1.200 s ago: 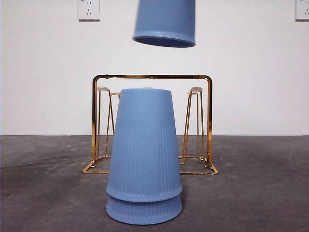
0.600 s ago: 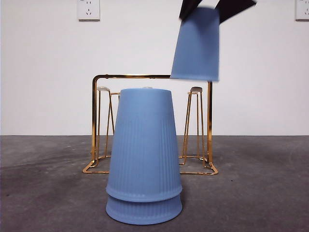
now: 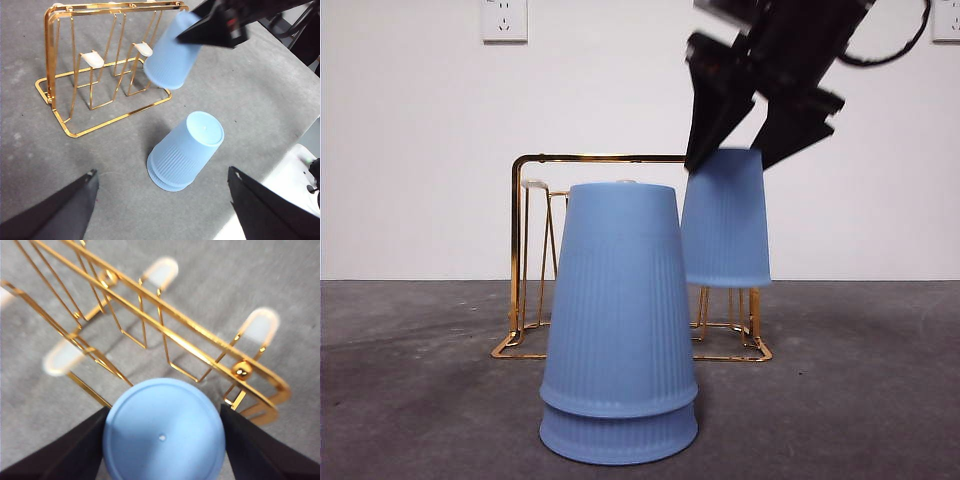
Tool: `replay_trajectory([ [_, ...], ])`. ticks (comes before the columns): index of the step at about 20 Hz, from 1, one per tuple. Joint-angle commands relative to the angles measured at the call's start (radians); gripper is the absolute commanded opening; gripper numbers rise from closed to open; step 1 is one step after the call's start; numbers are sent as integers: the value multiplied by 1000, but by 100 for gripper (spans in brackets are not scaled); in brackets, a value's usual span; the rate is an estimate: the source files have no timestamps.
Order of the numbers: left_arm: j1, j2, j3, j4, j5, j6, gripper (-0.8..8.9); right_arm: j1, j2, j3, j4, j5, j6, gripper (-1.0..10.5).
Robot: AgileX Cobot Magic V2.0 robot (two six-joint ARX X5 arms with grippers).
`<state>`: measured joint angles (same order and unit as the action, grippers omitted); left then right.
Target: Pick the top cup and place it on cupholder, pick up the mid cup and place it on cupholder, last pick the bottom cup and place it on cupholder.
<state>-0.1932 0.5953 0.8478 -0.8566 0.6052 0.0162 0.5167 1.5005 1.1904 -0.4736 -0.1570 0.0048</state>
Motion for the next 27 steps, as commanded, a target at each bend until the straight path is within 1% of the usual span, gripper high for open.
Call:
replay_trajectory([
  [1,-3,4,22,7,5,17,409,8,41,12,18,-1,10,279],
  [3,-3,4,22,7,5,17,409,8,62,12,17,-1,10,285],
  [6,-3,4,22,4,5,17,409,8,74,12,17,-3,10,380],
  [10,-3,4,22,4,5,16,411,10,74,12,16,-4,10,394],
  [12,-4,4,22,3,5,10,420,10,62,13,17,-3,10,432],
  [15,-4,4,22,4,5,-10,498,10,1,13,16,-2,9,434],
  [17,-4,4,22,4,5,-10,501,9,-63,14,-9,-2,8,434],
  [20,-5,4,22,11,5,-10,501,13,-184,14,-99,-10,7,434],
  [23,-14,4,22,14,5,-10,500,23,-301,14,-227,-66,6,433],
  [25,-28,6,22,21,5,-10,501,24,-375,8,-302,-123,6,433],
  [27,-39,6,22,20,5,-10,501,24,-456,-45,-339,-178,6,433],
])
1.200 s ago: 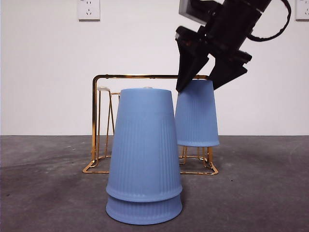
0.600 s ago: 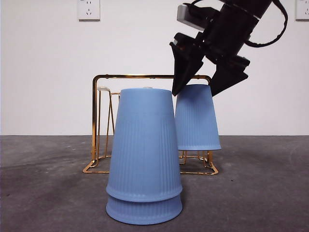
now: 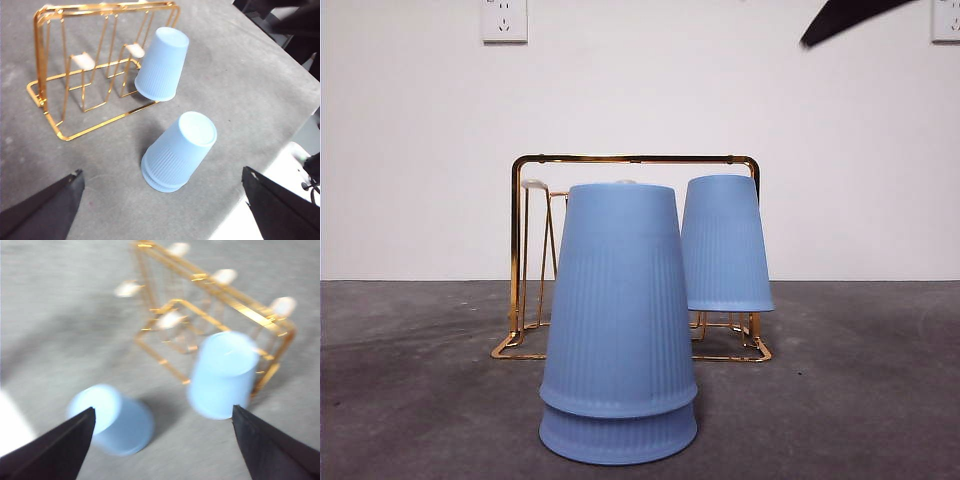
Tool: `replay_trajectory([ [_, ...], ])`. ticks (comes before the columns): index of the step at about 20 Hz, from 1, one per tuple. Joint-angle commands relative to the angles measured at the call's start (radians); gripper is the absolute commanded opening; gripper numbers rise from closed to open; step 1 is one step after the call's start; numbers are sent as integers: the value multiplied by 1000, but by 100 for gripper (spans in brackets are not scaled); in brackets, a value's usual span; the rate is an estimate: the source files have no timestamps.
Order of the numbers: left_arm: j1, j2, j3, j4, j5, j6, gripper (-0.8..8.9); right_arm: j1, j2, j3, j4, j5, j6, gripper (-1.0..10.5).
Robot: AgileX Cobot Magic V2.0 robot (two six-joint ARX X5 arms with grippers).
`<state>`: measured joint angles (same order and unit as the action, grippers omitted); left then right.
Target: Pick the top cup and place it on cupholder, pick up the mid cup and place it on cupholder, last pick the bottom cup and place it on cupholder.
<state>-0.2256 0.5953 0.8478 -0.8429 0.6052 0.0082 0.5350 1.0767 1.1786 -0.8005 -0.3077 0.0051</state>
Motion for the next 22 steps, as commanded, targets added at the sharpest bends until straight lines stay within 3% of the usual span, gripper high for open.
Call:
replay_trajectory([
  [1,-10,6,22,5,5,-2,501,6,-77,-81,-8,-35,5,433],
  [7,-11,5,22,5,5,-1,500,6,-314,-341,23,-73,37,433],
  [16,-24,14,22,11,5,-19,500,6,-373,-349,22,-85,41,433],
  [22,-167,166,72,125,-10,-64,500,6,-373,-349,18,-86,43,433],
])
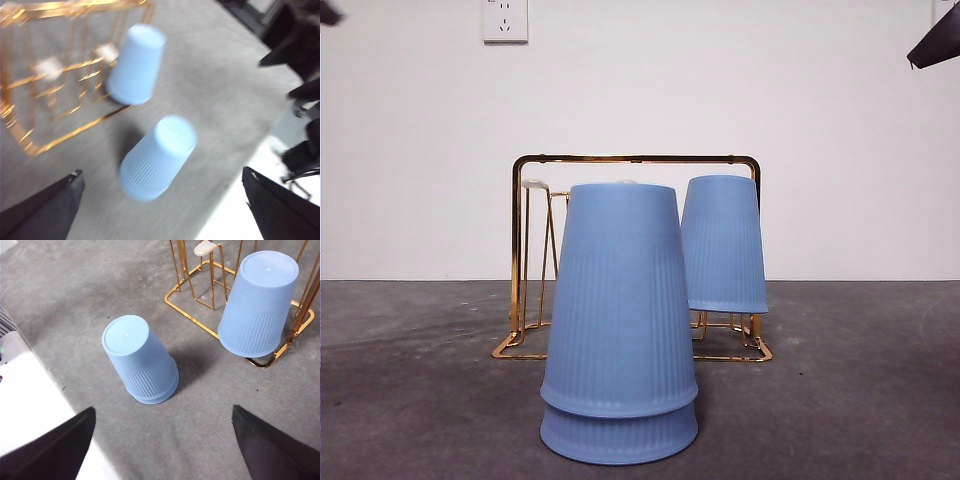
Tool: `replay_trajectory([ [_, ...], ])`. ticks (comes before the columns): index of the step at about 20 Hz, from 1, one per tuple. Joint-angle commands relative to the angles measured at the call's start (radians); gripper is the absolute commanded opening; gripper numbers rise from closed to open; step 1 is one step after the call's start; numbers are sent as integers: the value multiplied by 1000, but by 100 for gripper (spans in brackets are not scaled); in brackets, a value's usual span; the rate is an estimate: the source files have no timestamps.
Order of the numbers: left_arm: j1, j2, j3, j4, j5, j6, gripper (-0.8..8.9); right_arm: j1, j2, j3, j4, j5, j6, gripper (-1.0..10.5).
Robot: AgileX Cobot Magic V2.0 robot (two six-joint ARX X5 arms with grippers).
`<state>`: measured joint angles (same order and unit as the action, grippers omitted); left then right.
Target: Pick the top cup and place it on cupholder, pick up the mid cup and place it on cupholder, last pick the bottom cup and place it on cupholder.
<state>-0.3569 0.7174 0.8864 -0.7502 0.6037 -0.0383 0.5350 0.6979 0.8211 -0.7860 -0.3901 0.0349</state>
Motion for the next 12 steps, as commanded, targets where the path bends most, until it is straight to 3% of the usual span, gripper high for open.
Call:
replay_trajectory([
  [1,-79,89,58,41,-44,-22,500,6,6,9,4,-4,13,433],
  [7,-323,340,192,43,-293,8,500,6,6,9,4,-4,13,433],
  [12,-451,498,219,106,-417,13,500,6,6,9,4,-4,13,433],
])
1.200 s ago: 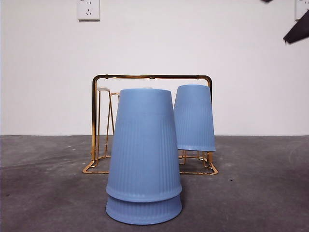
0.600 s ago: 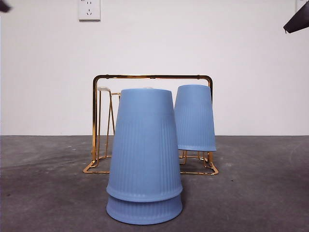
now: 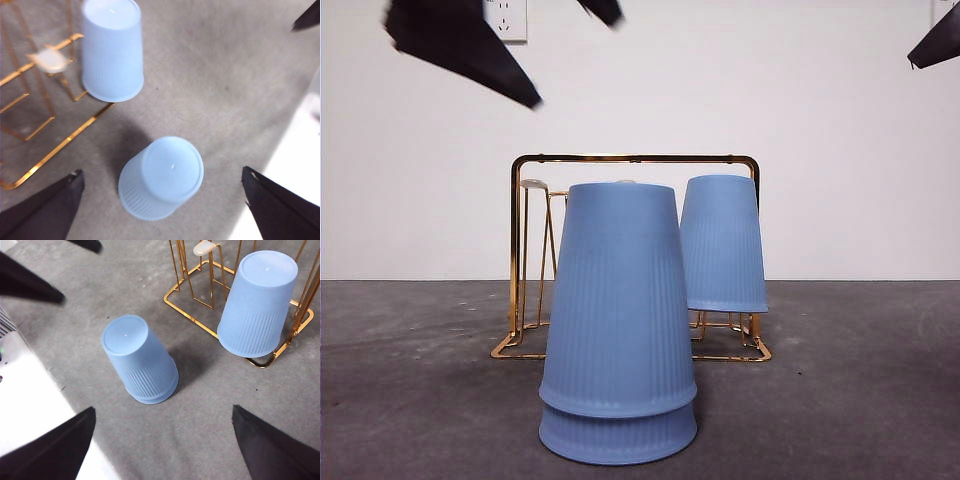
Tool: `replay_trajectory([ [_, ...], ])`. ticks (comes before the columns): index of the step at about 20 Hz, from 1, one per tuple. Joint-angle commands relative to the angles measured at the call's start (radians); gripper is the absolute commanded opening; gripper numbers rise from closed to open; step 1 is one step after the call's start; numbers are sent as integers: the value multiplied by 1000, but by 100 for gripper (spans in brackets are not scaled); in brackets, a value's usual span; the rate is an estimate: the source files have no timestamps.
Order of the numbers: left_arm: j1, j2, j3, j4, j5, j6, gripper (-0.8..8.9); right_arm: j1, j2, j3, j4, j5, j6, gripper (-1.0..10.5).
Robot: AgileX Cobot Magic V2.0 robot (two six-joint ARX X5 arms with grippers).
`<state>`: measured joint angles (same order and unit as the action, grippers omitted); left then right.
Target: Pick the top cup and place it on cupholder, pick up the mid cup and place it on cupholder, last pick the bottom cup and place it on cupholder.
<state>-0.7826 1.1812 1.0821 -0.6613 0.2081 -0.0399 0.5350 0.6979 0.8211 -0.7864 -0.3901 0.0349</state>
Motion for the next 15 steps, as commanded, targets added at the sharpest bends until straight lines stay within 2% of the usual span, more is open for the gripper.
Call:
replay_trajectory([
  [1,-42,62,23,31,-31,22,500,6,6,9,4,-3,13,433],
  [6,-101,169,23,79,-101,33,500,6,6,9,4,-3,13,433],
  [13,-140,254,23,80,-107,55,492,6,6,9,4,-3,13,433],
  [15,-150,256,23,80,-107,55,456,6,6,9,4,-3,13,432],
])
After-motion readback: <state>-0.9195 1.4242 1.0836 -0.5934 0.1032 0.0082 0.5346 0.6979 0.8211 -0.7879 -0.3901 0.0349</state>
